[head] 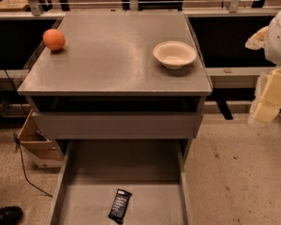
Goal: Pick rxbar blueberry from middle drawer and place on counter
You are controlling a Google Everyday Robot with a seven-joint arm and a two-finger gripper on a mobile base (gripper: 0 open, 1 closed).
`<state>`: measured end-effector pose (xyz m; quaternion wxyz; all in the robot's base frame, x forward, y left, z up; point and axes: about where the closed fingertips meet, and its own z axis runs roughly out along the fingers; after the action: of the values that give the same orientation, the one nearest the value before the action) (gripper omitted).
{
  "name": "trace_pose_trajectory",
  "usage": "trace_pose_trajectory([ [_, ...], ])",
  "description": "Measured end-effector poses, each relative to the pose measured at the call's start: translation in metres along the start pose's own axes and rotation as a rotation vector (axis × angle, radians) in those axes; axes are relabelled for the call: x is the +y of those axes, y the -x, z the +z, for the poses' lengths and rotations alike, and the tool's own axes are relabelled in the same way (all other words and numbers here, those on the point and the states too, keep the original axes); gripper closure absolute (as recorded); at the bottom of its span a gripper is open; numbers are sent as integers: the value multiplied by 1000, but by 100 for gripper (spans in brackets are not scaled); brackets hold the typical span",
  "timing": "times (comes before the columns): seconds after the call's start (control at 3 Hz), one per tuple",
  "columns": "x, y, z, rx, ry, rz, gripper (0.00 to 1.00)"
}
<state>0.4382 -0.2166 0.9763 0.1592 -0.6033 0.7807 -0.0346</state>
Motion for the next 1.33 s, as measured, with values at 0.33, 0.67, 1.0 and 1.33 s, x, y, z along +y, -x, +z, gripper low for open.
trace_pose_trajectory([
  [0.33, 1, 3, 1, -11, 0, -6, 0],
  [0.67, 25, 19, 23, -63, 39, -10, 0],
  [1.0, 69, 30, 68, -93, 119, -39, 0],
  [1.33, 114, 37, 118, -112, 205, -68, 0],
])
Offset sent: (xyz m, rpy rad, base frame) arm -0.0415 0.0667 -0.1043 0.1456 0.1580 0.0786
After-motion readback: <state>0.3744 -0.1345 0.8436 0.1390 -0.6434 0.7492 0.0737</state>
